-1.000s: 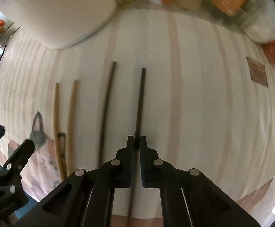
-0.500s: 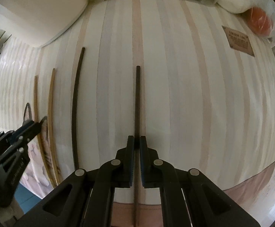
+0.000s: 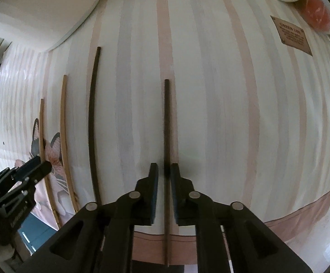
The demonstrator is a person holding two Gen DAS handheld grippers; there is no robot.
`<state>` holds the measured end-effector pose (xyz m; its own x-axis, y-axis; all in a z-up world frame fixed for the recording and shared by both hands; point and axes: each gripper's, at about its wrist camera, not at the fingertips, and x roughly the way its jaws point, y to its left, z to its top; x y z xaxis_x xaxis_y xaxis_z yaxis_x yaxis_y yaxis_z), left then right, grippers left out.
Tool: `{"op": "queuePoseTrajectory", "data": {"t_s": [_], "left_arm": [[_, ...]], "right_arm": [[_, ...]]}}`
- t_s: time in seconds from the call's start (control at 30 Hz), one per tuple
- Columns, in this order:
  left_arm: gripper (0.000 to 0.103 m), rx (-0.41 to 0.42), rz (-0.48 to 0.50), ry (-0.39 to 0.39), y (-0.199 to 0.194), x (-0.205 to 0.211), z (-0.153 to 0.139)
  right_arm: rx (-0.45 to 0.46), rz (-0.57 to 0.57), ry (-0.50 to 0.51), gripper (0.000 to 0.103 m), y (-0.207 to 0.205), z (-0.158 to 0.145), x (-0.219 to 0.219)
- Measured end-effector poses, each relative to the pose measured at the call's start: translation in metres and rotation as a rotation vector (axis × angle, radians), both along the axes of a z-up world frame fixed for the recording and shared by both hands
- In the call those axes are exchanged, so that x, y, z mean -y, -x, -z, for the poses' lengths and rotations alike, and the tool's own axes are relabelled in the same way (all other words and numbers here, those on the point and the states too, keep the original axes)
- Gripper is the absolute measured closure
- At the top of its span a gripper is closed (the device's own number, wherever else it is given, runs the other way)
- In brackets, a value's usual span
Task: Organize utensils
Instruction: 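Grasp a dark brown chopstick with the right tool while the left tool grasps a light wooden chopstick, then lift both held chopsticks upright and carry them toward the cream holder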
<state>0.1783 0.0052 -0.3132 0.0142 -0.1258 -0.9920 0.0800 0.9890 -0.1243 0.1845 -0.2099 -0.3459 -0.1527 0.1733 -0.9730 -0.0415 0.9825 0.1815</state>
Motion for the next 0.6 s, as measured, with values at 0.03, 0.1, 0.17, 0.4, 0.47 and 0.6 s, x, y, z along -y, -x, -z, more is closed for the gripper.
{"op": "queuePoseTrajectory", "data": {"t_s": [0.03, 0.1, 0.17, 0.4, 0.47, 0.6], "left_arm": [[0.076, 0.004, 0.002, -0.01, 0.005, 0.007, 0.0], [0.076, 0.004, 0.001, -0.033, 0.008, 0.014, -0.001], [0.076, 0.007, -0.002, -0.046, 0.011, 0.024, 0.001], [0.088, 0.039, -0.053, -0.095, 0.012, 0.032, -0.003], [0.095, 0.038, -0.085, -0.088, 0.004, 0.02, -0.005], [0.096, 0.019, -0.116, -0.062, -0.007, 0.006, -0.007]], "right_arm": [[0.0, -0.004, 0.0, 0.084, 0.0, 0.0, -0.001], [0.008, -0.017, 0.009, 0.076, -0.002, -0.001, -0.007], [0.025, -0.037, 0.04, 0.076, -0.003, -0.002, -0.012], [0.081, -0.107, 0.132, 0.09, 0.005, -0.007, -0.045], [0.086, -0.089, 0.135, 0.097, 0.003, -0.008, -0.044], [0.075, -0.078, 0.12, 0.097, 0.004, -0.01, -0.042]]}}
